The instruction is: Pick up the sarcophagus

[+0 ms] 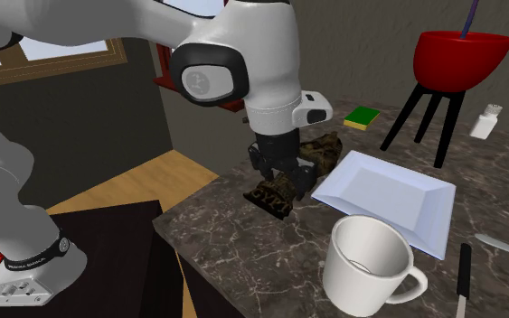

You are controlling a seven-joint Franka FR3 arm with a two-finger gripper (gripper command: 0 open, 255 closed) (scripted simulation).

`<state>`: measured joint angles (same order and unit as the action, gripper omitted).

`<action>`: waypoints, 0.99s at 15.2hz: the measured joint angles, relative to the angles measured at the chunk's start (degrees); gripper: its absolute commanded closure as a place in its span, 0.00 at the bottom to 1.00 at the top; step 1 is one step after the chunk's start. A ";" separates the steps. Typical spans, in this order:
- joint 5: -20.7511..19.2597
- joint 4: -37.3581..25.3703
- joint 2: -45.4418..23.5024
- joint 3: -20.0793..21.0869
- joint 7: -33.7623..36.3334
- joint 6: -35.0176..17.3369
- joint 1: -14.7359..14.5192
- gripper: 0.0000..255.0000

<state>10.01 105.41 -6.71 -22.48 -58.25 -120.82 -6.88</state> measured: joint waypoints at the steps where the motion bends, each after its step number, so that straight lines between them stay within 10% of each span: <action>1: 0.02 -0.01 -0.01 0.00 -0.02 0.00 0.01 1.00; 15: -0.61 -3.55 0.49 -0.11 0.70 4.16 0.02 1.00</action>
<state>9.40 101.86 -6.22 -22.58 -57.55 -116.65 -6.86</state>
